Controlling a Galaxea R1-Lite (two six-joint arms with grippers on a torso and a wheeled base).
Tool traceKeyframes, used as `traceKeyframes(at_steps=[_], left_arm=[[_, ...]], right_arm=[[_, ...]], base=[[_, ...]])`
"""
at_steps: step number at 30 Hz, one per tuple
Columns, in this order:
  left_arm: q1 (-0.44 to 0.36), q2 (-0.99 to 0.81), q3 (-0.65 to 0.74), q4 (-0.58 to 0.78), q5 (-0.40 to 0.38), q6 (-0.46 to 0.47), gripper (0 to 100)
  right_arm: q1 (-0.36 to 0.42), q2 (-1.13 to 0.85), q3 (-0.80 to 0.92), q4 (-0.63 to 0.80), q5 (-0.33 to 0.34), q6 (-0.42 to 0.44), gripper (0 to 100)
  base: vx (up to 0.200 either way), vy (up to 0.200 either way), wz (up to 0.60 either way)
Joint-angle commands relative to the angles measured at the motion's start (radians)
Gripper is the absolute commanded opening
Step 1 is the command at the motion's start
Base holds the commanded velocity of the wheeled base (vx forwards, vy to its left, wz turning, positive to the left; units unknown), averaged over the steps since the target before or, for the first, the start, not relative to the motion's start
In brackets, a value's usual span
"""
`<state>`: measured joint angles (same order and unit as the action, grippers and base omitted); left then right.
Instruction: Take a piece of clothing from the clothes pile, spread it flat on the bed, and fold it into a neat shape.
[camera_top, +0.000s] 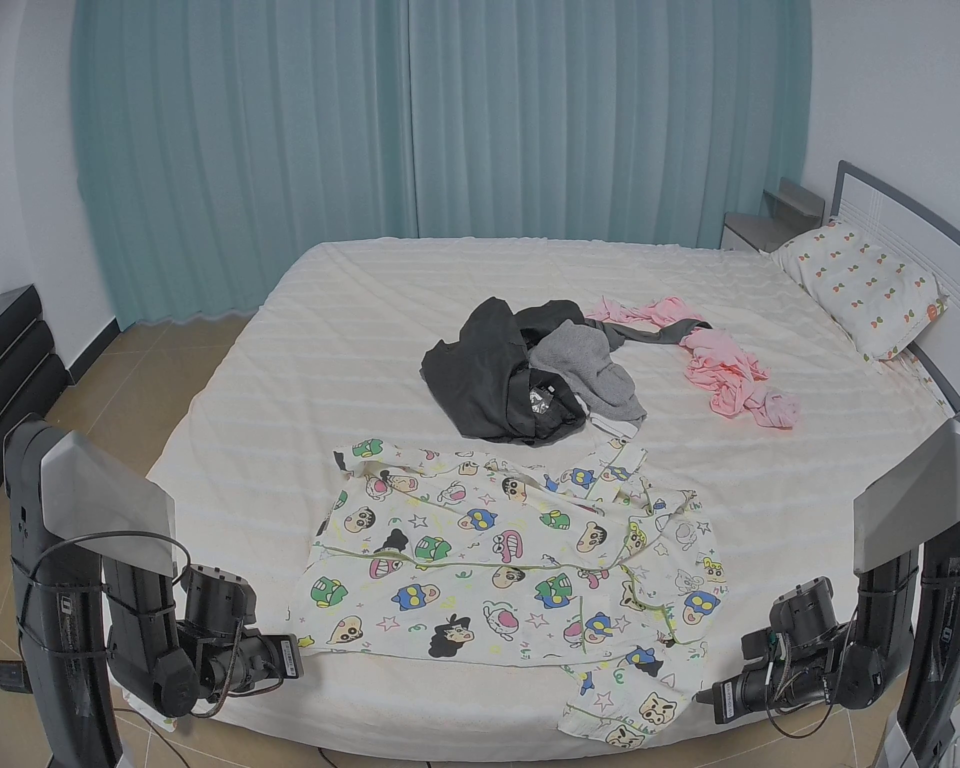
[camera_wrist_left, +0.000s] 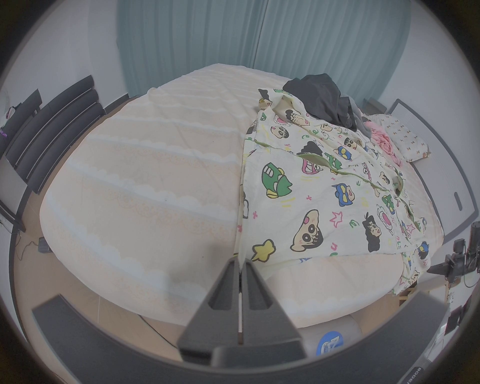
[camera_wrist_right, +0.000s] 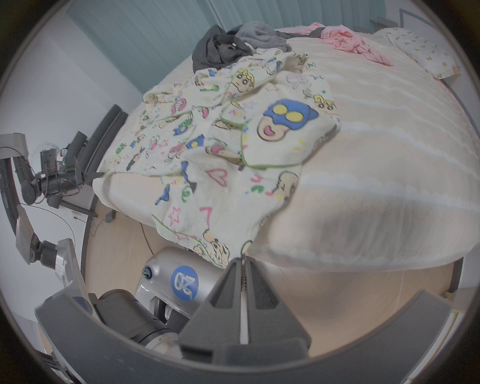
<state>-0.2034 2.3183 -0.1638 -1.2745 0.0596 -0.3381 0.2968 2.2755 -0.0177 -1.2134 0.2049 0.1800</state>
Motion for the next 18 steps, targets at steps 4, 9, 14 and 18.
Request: traceKeyframes(at_steps=[4, 9, 14, 18], left_arm=[[0.004, 0.015, -0.005, -0.005, 0.0, -0.002, 0], [0.004, 0.021, -0.006, -0.005, 0.0, -0.004, 0], [0.004, 0.021, -0.01, -0.005, -0.001, -0.006, 0], [0.004, 0.023, -0.011, -0.005, -0.001, -0.007, 0]], right_arm=[[0.015, 0.059, 0.016, -0.014, 0.01, -0.005, 100], [0.047, 0.09, 0.016, -0.048, 0.008, 0.006, 100], [0.09, 0.113, 0.005, -0.112, 0.008, 0.026, 100], [0.205, 0.188, -0.022, -0.262, -0.045, 0.165, 100]], base=[[0.0, 0.0, 0.0], [0.0, 0.0, 0.0], [0.0, 0.0, 0.0], [0.0, 0.0, 0.0]])
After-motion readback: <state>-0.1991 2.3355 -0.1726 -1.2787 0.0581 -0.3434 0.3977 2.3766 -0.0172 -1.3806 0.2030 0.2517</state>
